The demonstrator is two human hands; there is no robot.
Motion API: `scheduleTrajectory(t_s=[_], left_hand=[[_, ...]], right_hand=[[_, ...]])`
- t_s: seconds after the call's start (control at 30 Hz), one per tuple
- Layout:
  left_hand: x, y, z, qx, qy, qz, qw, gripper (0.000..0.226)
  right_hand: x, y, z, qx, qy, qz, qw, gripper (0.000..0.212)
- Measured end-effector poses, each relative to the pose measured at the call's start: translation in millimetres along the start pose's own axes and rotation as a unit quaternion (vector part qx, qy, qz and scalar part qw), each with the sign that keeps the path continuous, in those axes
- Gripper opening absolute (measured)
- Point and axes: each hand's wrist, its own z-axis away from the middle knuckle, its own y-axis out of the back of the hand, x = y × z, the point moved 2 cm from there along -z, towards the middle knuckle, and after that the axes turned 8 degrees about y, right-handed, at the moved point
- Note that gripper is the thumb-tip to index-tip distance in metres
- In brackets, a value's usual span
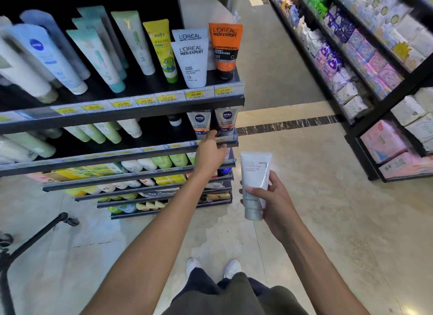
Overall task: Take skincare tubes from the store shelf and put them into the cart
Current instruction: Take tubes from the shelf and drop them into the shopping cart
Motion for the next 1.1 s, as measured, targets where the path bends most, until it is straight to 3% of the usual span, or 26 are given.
scheduleTrajectory(t_s=[0.2,0.4,0.7,0.87,1.0,1.1], left_hand=[[-39.3,52.1,57.8,0.015,-0.039,-0.114,0.993,0.043],[-91.2,112.1,98.5,0.055,-0.026,-0.107,0.992,0.043],[-164.4,197.5,125.7,0.122,-0.004,-0.083,0.989,0.042],[-209.6,250.2,123.8,0.125,-0.006,-0.095,0.988,0.042],[-243.7,292.7,123.2,0.127,-0.025,-0.1,0.987,0.044],[-268.6,318.0,118.0,0.117,-0.038,-0.114,0.986,0.046]], right_hand=[[-11.6,-18.0,-1.8,-0.028,0.007,0.035,0.999,0.066],[-13.0,-52.0,-2.3,-0.071,0.006,0.035,0.997,0.07],[-1.1,-141.9,19.1,-0.105,0.03,0.038,0.993,0.054],[18.2,-207.2,37.4,-0.113,0.04,0.01,0.993,0.055],[42.5,-257.3,50.3,-0.103,0.042,-0.013,0.994,0.072],[58.9,-292.7,57.0,-0.099,0.044,-0.024,0.994,0.066]])
